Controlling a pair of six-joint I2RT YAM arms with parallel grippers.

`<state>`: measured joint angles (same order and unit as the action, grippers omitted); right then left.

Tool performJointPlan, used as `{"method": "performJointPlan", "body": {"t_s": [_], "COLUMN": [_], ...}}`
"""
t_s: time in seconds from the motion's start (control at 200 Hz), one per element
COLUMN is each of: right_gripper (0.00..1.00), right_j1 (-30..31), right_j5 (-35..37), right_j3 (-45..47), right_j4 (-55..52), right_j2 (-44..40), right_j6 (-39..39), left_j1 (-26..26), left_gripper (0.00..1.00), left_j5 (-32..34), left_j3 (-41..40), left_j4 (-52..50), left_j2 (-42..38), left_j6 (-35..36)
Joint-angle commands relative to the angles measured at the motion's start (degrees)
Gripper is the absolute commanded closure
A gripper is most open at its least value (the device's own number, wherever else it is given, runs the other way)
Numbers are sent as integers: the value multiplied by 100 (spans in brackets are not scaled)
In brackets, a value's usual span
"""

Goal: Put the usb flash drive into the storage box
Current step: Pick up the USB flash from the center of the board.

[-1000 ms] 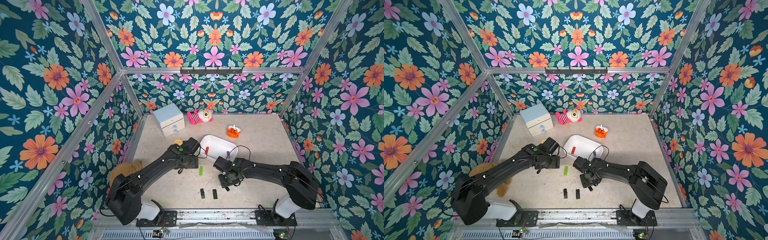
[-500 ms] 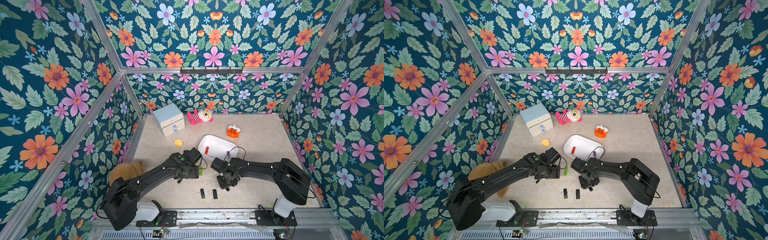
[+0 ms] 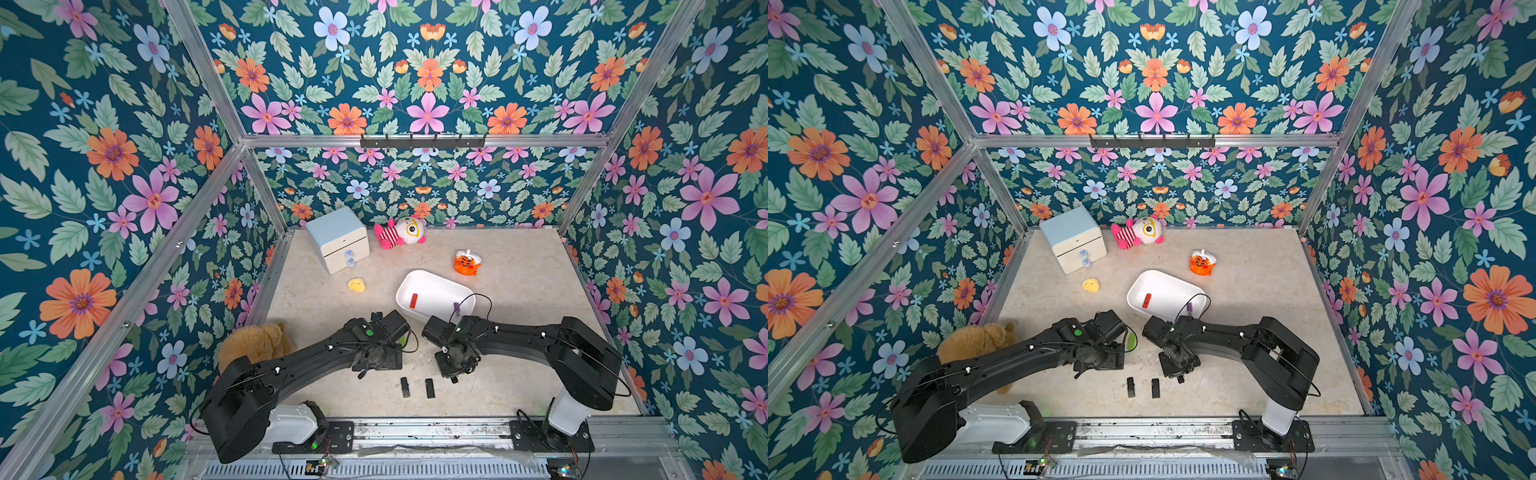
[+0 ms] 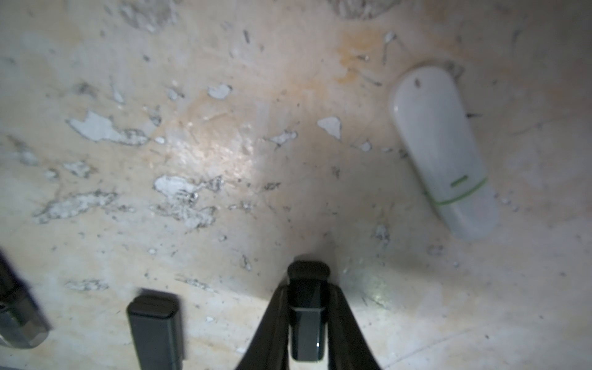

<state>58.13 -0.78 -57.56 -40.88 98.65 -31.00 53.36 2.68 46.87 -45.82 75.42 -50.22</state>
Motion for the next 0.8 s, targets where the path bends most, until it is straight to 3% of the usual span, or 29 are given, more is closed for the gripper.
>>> {"method": "performJointPlan", "body": {"t_s": [0.0,0.135,0.49,0.795], "right_gripper": [85,100,100,100], "right_j1": [13,15,-3,-702], "right_j5": [-63,-20,560,774], "right_j3": [25,64,134,396], "right_j4": [-122,-98,-440,-878], "right_j2": [7,-45,-738,-1657], "right_j6": [-55,-105,-596,-752], "left_j1": [178,429,1012,1182], "left_gripper": [10,10,11,12], "left_j5": [-56,-113,-131,-332], "left_j3": [-134,-272,-99,-103], "left_j4": [125,260,410,827], "left_j2": [-12,-4,426,831], "left_j6": [-356,-595,-933,-1046]}}
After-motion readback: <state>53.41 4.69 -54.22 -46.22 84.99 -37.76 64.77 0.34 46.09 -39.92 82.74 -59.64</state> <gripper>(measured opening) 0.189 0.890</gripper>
